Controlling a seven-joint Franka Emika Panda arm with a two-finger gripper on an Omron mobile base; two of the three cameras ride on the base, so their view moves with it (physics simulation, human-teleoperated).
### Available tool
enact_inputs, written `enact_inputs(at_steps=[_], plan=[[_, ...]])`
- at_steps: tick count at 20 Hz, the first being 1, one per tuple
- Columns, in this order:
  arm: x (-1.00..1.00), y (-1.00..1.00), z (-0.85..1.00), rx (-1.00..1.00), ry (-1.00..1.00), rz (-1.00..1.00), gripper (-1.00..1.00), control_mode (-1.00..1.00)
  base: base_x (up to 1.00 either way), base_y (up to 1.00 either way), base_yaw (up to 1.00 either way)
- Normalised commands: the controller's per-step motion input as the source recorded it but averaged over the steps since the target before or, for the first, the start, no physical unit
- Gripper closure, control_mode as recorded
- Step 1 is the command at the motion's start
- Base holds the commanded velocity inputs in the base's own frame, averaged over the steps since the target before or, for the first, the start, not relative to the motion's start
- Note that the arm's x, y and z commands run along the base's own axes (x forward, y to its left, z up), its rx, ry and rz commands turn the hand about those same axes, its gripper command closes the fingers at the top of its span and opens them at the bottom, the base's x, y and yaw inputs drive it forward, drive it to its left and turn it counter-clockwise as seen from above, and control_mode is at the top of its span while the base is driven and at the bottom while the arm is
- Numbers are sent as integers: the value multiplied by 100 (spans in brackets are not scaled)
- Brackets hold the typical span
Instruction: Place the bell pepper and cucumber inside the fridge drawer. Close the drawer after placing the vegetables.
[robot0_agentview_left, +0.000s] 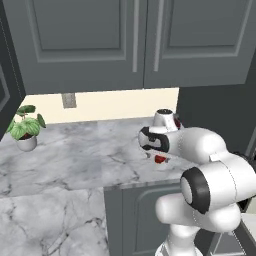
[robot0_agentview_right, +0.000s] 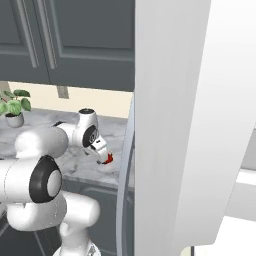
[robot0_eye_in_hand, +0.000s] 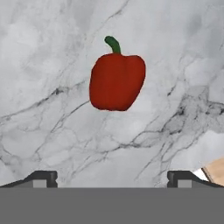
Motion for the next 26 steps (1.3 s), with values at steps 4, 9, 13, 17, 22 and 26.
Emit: enact_inputs(at_steps=[4, 9, 13, 17, 22, 26], plan=[[46, -36, -27, 0, 11, -4, -100, -100, 0, 0, 0], [-21, -3, -42, 0, -4, -3, -100, -100, 0, 0, 0], [-1, -5, -34, 0, -12, -2, -100, -100, 0, 0, 0], [9, -5, -28, 0, -6, -3, -100, -100, 0, 0, 0], [30, -5, -17, 0, 0, -4, -100, -100, 0, 0, 0], [28, -1, -14, 0, 0, -3, -100, -100, 0, 0, 0]])
